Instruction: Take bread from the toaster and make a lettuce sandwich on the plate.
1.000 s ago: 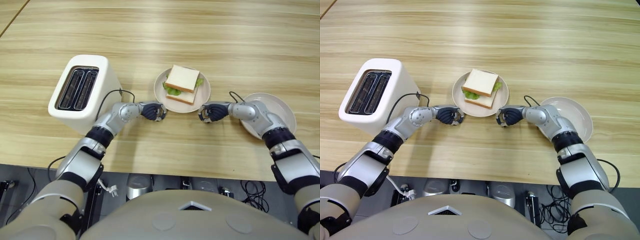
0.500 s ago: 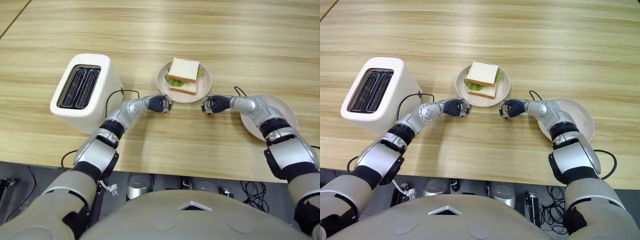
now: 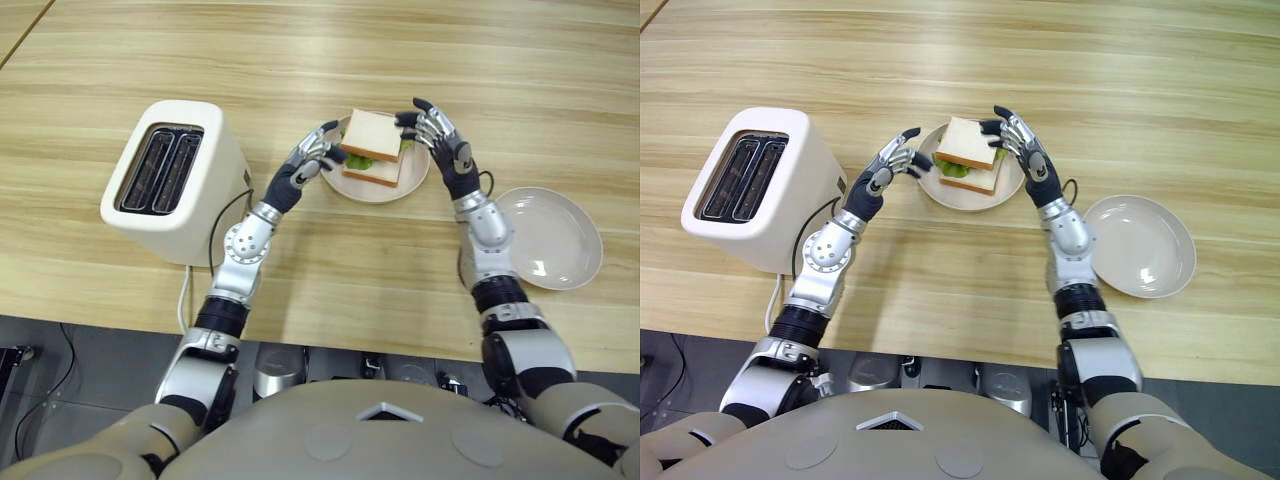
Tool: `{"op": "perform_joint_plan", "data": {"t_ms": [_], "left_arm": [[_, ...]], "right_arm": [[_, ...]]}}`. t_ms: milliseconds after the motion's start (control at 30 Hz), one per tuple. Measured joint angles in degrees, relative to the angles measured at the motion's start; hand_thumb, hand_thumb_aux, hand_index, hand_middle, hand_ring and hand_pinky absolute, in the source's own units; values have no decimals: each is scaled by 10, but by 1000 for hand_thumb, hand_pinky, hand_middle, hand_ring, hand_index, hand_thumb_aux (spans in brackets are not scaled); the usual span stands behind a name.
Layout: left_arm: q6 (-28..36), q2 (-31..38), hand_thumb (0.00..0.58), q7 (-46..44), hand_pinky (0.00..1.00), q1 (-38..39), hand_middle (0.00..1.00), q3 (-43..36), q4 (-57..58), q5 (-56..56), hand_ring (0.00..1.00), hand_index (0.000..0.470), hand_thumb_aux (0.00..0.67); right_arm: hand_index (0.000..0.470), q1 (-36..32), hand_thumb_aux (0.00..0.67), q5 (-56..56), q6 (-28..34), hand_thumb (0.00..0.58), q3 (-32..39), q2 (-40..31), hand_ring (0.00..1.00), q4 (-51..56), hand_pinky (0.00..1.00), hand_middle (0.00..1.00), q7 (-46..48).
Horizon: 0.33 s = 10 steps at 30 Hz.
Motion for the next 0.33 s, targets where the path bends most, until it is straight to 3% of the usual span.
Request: {"op": "perform_joint_plan", "data": {"t_ms": [333], "left_arm": [[-37,-21,0,84,0,2,0,65,34,-5,0,0,0]], "right_arm": [[0,8,0,-134,-56,0,-38,-2,0,13,0,0,-170]]}}
